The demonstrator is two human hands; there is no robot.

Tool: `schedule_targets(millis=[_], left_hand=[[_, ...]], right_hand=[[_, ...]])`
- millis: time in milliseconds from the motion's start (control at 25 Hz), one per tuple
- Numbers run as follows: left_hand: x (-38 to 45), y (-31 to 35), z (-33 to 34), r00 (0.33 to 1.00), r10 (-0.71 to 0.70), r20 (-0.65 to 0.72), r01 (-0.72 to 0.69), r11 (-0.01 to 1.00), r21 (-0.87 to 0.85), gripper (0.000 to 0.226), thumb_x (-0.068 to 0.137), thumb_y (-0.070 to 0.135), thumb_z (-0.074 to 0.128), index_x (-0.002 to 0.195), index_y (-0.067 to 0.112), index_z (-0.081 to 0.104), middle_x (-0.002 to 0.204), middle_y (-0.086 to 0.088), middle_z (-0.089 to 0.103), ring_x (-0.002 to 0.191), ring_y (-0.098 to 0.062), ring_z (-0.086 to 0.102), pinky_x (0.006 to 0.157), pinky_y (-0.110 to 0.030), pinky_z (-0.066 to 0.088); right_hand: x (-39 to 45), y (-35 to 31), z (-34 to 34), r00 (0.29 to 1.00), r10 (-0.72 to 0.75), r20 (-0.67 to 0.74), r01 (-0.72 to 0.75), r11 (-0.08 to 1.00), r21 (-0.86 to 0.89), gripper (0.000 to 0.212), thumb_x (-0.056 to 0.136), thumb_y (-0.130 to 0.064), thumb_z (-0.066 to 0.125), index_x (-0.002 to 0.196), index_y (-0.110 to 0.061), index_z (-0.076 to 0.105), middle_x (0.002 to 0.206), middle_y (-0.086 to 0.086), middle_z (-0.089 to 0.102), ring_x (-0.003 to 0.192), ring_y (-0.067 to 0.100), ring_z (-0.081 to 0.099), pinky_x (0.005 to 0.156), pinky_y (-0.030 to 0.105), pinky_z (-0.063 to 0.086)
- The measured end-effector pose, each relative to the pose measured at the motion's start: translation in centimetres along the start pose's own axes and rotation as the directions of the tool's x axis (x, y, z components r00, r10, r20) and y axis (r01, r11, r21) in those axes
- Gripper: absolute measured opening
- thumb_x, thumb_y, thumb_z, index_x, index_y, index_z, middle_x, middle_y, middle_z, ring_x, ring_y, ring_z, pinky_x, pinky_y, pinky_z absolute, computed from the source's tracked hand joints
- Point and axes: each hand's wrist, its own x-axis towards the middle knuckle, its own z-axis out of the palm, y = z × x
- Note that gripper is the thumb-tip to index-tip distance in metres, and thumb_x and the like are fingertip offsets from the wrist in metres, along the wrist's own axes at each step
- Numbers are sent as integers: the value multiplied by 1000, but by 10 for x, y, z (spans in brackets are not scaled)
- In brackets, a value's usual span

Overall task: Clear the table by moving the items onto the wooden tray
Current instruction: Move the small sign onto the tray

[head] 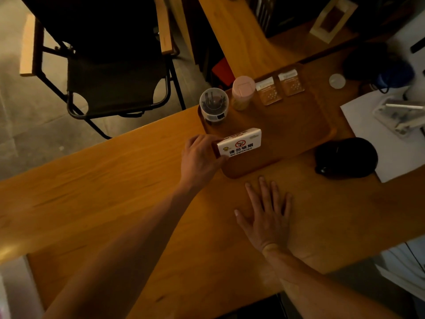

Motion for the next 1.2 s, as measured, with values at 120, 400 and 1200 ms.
schedule_targets(millis=[120, 400, 1200], left_hand=[[1, -2, 4, 1000, 21, 8, -22, 997, 77, 49, 75, 33, 78, 120, 25, 59, 124, 4, 62, 129, -26, 38, 101, -51, 40], [2, -6, 8, 1000, 24, 4, -24, 989, 144, 51, 76, 36, 76, 122, 26, 57, 124, 3, 62, 130, -27, 37, 101, -51, 40], [-5, 3, -7, 993, 101, -61, -88, 979, 181, 33, 82, 29, 72, 113, 19, 66, 114, -4, 66, 114, -28, 51, 88, -51, 46]], right_hand=[[1, 1, 1, 1000, -9, -4, 9, 1000, 0, 78, 86, -77, 24, 154, -40, 14, 165, 0, 14, 151, 27, 10, 118, 62, 10], [1, 2, 1, 1000, -11, 1, 11, 1000, -13, 77, 86, -77, 24, 153, -40, 15, 165, 0, 14, 151, 27, 10, 118, 62, 9], [2, 3, 6, 1000, -15, -4, 15, 1000, -11, 79, 85, -78, 25, 154, -40, 12, 166, -3, 5, 152, 26, 5, 119, 60, 2]])
